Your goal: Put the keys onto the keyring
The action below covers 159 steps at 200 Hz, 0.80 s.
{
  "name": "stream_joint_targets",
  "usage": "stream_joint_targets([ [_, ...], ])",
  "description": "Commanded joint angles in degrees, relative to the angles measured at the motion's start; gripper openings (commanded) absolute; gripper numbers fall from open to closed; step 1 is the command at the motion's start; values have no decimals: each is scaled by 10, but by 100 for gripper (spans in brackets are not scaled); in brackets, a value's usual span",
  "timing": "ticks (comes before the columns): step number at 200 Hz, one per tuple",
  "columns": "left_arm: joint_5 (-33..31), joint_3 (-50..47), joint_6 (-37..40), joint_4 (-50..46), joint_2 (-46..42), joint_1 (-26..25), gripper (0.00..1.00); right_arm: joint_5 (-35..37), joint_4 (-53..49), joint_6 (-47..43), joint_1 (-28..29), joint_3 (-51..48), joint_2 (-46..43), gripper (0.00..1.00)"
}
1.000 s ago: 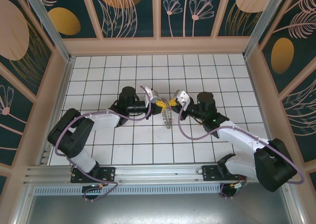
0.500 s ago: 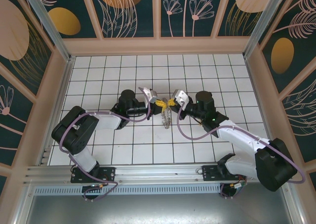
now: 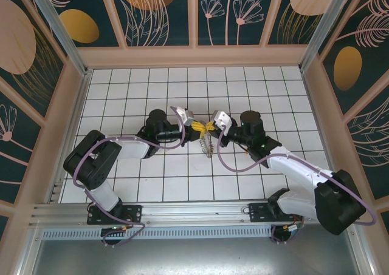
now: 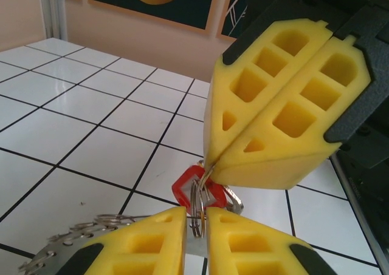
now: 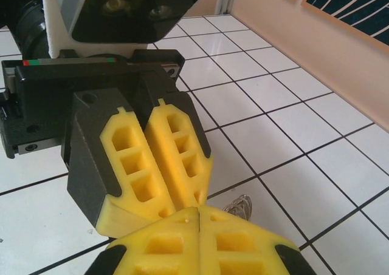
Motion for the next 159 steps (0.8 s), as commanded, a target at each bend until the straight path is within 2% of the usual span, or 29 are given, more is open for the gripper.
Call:
stream_joint_targets([
  [1,17,19,16,-13,4,-2,18,-15,8,-14,6,24,2,0],
  [47,17,29,46,-60,4,-2,19,-22,4,-18,6,27,1,0],
  [73,14,35,54,-73,4,-2,11,-26,2,-20,6,27,2,0],
  [95,12,35,56,-74,2,-3,0,-26,-1,-17,6,27,-1,0],
  [107,10,32,57,-73,1,-2,0,-18,-2,-12,6,26,-2,0],
  [159,-8,-5,29,6,-6,-2,0,48,2,60,-16,-11,-4,0],
])
